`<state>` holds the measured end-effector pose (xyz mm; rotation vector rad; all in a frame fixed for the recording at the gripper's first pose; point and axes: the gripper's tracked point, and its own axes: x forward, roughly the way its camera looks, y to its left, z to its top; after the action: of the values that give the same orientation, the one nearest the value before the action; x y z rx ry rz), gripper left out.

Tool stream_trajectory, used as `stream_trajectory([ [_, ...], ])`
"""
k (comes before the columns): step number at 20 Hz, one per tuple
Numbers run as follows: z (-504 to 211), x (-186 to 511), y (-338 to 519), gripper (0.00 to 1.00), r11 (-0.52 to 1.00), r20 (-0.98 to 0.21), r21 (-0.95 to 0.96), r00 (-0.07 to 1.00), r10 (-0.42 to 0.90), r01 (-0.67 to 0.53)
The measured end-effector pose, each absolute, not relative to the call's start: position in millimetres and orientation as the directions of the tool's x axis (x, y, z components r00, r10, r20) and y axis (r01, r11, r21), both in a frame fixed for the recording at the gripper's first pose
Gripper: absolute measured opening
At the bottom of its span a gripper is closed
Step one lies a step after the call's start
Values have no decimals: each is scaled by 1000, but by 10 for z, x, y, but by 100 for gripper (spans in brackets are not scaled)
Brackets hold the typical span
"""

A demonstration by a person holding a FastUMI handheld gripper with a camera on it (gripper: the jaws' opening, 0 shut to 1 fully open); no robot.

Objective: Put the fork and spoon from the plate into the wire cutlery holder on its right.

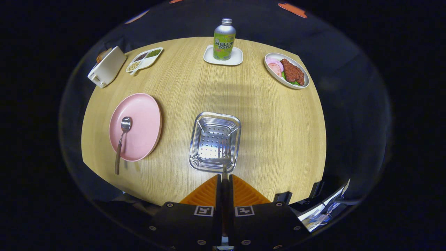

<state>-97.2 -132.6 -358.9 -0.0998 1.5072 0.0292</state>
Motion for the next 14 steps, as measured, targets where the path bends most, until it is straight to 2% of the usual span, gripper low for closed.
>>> stream_trajectory([
  [8, -3651, -620, -1231, 8, 1000, -984, -14, 177, -9, -26],
  [14, -3413, -357, -1223, 11, 998, -936, 22, 351, -1, 63],
])
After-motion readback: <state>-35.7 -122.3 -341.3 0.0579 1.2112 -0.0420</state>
